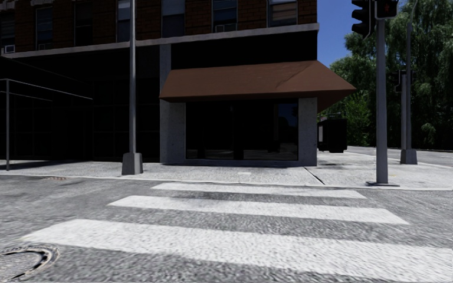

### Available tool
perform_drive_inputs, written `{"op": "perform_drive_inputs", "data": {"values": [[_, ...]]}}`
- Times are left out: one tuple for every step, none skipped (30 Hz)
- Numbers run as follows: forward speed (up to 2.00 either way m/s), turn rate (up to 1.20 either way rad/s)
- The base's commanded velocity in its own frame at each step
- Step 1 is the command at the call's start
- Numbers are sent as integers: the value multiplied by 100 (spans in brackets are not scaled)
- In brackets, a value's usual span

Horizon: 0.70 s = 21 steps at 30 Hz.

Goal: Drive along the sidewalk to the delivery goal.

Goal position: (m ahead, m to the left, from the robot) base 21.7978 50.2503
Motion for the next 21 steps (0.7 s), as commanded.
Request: {"op": "perform_drive_inputs", "data": {"values": [[200,0],[200,0],[200,0],[200,0],[200,0],[200,0],[200,0],[200,0],[200,0],[200,0],[200,0],[200,0],[200,0],[200,0],[200,0],[200,0],[200,0],[200,0],[200,0],[200,0],[200,0]]}}
